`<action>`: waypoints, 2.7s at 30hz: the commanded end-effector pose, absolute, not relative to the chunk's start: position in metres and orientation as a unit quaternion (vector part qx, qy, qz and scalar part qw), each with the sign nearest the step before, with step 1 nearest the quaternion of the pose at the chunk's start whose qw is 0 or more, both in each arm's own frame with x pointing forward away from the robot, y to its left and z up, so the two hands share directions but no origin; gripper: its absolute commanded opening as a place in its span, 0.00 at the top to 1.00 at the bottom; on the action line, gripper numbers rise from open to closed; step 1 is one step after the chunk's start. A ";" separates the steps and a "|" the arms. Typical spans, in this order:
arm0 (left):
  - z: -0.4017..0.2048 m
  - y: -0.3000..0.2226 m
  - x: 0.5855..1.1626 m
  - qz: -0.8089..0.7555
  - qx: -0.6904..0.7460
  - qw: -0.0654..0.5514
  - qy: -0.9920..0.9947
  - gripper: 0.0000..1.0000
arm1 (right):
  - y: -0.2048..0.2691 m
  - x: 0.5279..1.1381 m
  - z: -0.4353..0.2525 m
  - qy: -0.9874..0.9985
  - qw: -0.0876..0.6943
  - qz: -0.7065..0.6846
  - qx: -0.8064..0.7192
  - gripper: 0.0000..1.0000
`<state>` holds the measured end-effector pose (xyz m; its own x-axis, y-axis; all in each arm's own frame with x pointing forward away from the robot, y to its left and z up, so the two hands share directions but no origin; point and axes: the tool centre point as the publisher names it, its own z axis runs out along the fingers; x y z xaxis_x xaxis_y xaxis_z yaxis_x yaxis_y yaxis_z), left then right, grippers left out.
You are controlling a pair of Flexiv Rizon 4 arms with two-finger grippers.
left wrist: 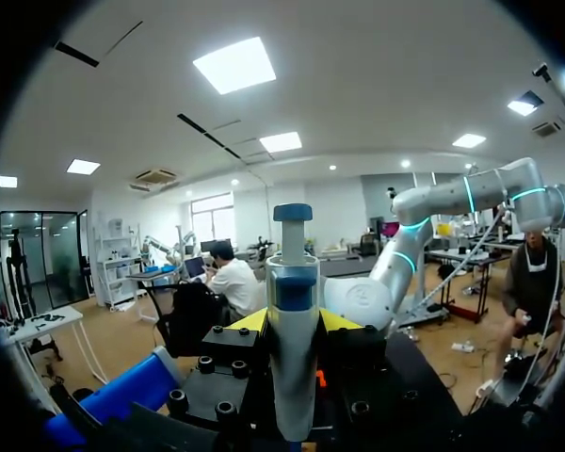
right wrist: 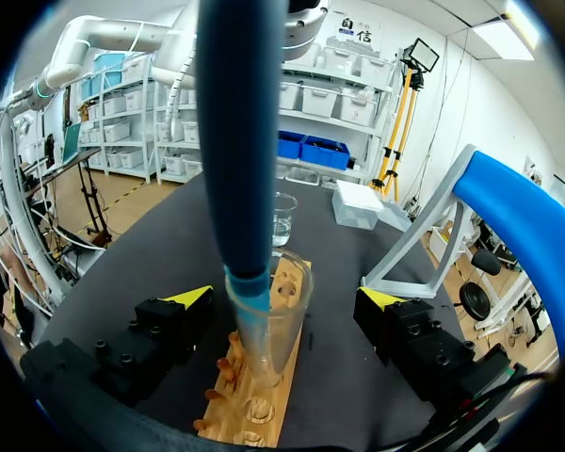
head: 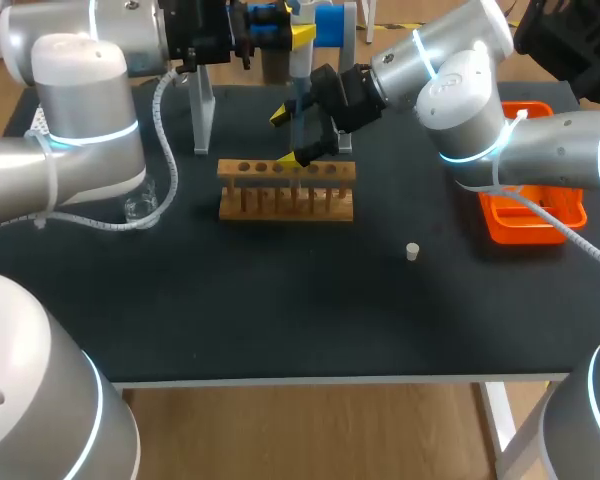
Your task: Invert the test tube, pick up the pipette, mount the tip to pipette, aspirate from beaker and dispense into the tube, eject the tip, return the pipette, and cap with the stopper.
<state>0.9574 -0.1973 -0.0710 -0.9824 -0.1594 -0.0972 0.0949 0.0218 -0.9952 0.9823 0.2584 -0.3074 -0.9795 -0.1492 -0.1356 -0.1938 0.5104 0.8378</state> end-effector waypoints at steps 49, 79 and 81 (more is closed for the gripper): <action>-0.071 -0.198 0.957 -0.699 -0.024 0.093 0.708 1.00 | 0.090 0.984 -0.188 0.796 0.077 0.599 0.044 0.00; -0.071 -0.198 0.957 -0.699 -0.024 0.093 0.708 1.00 | 0.148 0.975 -0.010 0.737 0.073 0.672 0.019 0.60; -0.071 -0.198 0.957 -0.699 -0.024 0.093 0.708 1.00 | 0.151 0.974 -0.005 0.735 0.072 0.674 0.020 0.74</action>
<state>0.9573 -0.1972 -0.0709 -0.9824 -0.1595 -0.0972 0.0949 0.0218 -0.9952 0.9704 0.1455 -0.0084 -0.9887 0.1270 -0.0796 -0.0687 0.0884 0.9937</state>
